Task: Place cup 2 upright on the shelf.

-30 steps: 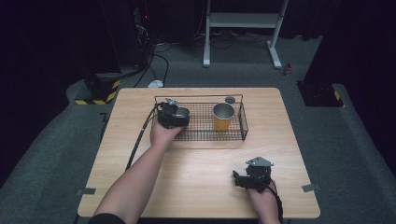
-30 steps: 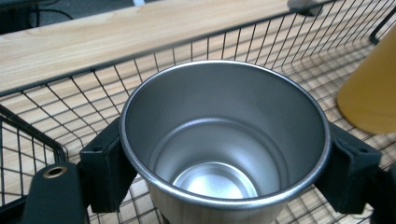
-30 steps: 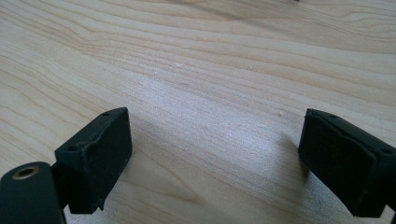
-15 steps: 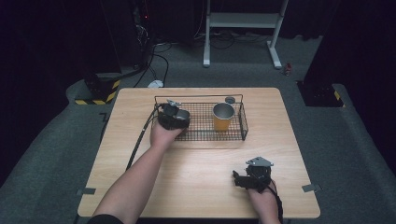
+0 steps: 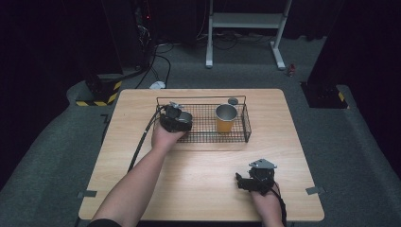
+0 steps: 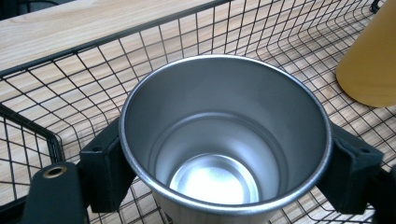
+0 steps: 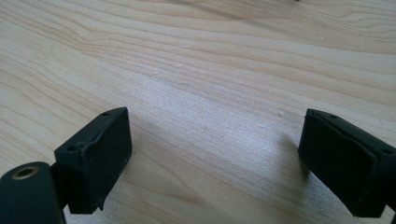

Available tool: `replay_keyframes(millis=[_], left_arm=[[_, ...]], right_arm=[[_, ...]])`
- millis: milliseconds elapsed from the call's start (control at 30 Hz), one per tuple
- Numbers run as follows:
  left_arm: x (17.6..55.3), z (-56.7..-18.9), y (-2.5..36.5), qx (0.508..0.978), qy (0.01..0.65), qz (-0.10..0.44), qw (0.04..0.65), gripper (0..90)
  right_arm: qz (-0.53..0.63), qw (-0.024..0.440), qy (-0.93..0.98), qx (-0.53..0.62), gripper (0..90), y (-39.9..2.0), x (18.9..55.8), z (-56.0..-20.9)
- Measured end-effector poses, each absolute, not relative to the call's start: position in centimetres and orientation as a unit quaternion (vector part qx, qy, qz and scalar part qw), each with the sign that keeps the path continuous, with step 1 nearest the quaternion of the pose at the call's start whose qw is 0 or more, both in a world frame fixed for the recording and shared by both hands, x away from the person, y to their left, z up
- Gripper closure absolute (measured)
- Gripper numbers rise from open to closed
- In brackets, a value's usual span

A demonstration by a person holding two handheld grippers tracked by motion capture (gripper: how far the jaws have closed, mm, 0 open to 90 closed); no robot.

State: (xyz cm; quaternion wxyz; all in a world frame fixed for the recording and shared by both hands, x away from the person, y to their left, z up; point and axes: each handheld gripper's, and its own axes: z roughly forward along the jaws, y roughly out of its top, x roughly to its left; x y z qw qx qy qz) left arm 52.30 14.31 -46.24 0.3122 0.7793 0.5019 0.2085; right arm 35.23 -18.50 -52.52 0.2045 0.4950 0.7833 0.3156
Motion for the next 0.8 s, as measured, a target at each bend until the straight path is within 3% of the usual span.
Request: replay_keyframes(millis=[300,800], left_arm=[[52.26,-46.59,14.37,0.789,0.502,0.215,0.283,16.9],[52.84,-46.42,14.48,0.782,0.513,0.206,0.287,16.5]], right_arm=[[0.315,0.205,0.783,0.495,9.5,-18.50,35.23,-52.52],[0.315,0.205,0.783,0.495,9.5,-18.50,35.23,-52.52]])
